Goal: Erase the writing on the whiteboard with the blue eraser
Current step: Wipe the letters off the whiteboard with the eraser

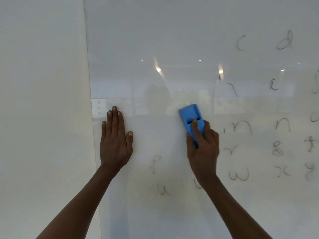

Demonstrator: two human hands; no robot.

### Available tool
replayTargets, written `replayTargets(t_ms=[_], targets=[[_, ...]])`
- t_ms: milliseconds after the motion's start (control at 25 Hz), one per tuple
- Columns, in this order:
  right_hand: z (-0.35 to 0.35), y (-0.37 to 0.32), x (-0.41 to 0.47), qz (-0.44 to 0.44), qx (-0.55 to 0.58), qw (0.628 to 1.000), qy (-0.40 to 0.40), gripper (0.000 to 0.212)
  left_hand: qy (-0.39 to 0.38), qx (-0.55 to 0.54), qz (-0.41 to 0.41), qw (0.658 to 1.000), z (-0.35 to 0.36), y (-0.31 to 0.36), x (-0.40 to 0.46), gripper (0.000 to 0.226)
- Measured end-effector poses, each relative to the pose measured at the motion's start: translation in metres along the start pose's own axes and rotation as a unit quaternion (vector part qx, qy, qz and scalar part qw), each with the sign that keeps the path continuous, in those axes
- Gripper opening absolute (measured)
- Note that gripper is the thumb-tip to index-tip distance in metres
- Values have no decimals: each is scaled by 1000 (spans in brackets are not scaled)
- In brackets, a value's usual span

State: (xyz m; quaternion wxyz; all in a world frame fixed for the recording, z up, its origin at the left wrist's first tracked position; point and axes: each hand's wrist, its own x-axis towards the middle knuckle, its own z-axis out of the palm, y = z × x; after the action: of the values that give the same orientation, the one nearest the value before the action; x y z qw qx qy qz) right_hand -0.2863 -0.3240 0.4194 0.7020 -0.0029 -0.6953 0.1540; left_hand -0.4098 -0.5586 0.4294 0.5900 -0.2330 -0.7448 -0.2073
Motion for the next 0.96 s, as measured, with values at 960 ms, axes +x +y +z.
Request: replayTargets(t_ms=[960], targets=[[-44, 66, -15, -126, -69, 987, -70, 42, -41, 14, -15, 999, 18, 0, -87, 69]])
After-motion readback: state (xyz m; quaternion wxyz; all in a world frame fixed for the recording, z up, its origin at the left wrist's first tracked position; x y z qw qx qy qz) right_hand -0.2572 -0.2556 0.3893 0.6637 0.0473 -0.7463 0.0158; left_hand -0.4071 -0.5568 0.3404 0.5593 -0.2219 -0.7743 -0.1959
